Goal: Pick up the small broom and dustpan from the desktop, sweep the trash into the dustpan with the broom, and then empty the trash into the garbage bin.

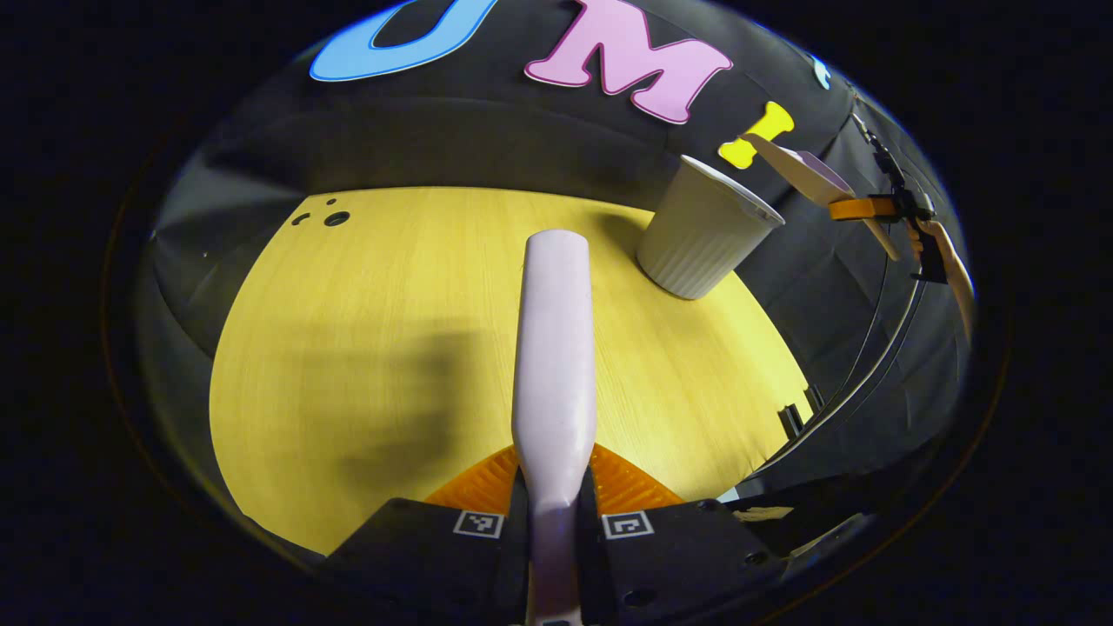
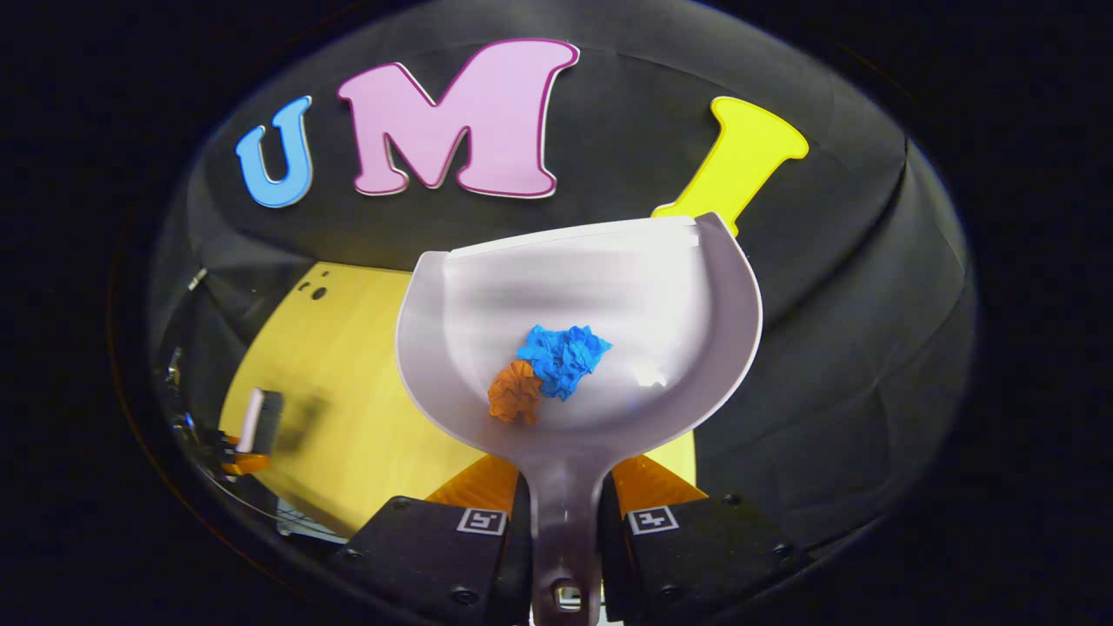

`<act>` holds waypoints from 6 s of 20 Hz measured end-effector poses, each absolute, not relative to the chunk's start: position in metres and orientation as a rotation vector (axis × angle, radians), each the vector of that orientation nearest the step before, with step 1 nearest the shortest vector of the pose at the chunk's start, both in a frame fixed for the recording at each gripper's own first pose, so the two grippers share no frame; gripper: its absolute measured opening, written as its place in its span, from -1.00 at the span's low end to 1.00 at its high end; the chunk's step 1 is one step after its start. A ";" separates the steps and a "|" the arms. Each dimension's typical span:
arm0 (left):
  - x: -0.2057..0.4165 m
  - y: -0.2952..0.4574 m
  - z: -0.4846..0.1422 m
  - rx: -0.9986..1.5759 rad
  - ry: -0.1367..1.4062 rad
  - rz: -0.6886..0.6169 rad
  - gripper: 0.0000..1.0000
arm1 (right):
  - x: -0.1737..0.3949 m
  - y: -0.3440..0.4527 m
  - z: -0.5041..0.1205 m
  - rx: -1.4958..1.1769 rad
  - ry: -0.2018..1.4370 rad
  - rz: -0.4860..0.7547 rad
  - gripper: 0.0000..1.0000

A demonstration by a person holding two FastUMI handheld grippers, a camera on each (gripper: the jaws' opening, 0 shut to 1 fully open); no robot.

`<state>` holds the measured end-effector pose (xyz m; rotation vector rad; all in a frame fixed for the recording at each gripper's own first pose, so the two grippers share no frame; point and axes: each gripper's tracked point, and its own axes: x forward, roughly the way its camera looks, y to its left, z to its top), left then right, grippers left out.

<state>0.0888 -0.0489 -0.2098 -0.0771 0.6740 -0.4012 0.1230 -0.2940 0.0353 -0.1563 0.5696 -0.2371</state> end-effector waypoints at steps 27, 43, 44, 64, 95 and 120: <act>0.087 -0.026 -0.218 -0.111 0.670 -0.291 -0.46 | 0.158 -0.392 0.035 -1.090 0.504 -0.495 -0.29; 0.065 -0.009 -0.238 -0.185 0.719 -0.240 -0.45 | 0.152 -0.403 0.072 -1.576 0.456 -0.501 -0.29; 0.064 -0.009 -0.238 -0.184 0.718 -0.238 -0.46 | 0.152 -0.404 0.071 -1.562 0.461 -0.502 -0.29; 0.070 0.005 -0.213 -0.194 0.585 -0.188 -0.39 | 0.167 -0.366 0.077 -0.215 0.262 -0.395 -0.29; 0.119 -0.011 -0.324 0.132 0.872 -0.080 -0.39 | 0.207 -0.262 -0.226 0.096 0.859 -0.098 -0.27; -0.007 -0.071 -0.029 0.105 0.005 -0.182 0.90 | 0.130 -0.277 0.101 0.009 -0.060 -0.179 0.98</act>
